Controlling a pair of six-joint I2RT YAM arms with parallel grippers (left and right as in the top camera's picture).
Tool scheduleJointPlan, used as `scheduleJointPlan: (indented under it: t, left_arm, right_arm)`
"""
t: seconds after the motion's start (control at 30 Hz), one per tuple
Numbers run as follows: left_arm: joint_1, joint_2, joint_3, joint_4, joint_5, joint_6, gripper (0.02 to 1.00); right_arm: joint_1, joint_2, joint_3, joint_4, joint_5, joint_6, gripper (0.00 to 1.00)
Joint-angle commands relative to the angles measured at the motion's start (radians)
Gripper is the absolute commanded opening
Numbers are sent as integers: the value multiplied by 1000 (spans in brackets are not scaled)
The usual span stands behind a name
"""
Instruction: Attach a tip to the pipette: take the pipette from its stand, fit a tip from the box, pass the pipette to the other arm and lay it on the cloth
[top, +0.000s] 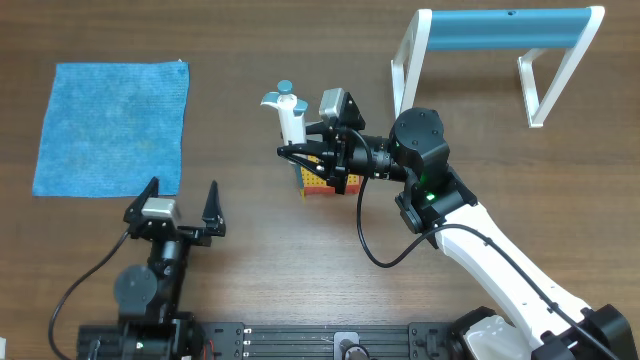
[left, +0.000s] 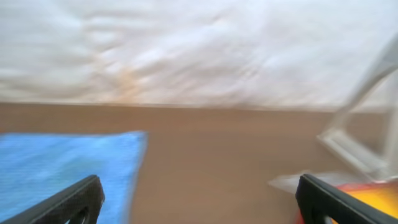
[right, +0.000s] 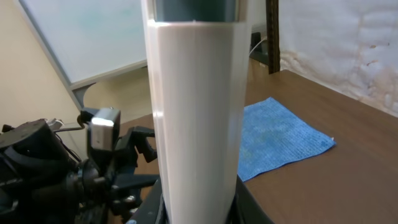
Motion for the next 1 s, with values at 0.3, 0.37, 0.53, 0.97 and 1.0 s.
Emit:
scheduleJointPlan:
  t: [0.3, 0.37, 0.53, 0.97, 1.0]
  left_arm:
    - [-3, -6, 1, 346, 494, -1113, 998]
    - [-3, -4, 18, 346, 536, -1104, 998]
    - [-3, 111, 105, 346, 631, -1032, 996]
    - [25, 986, 660, 481, 1163, -726, 996]
    - [24, 1031, 689, 506, 1195, -726, 996]
  right_arm:
    - [-4, -10, 11, 9, -193, 34, 75]
    - [-4, -10, 11, 9, -200, 37, 77]
    - [-4, -8, 11, 6, -238, 107, 77]
    - [-4, -8, 11, 6, -253, 161, 77]
    - [-4, -8, 11, 6, -253, 165, 77]
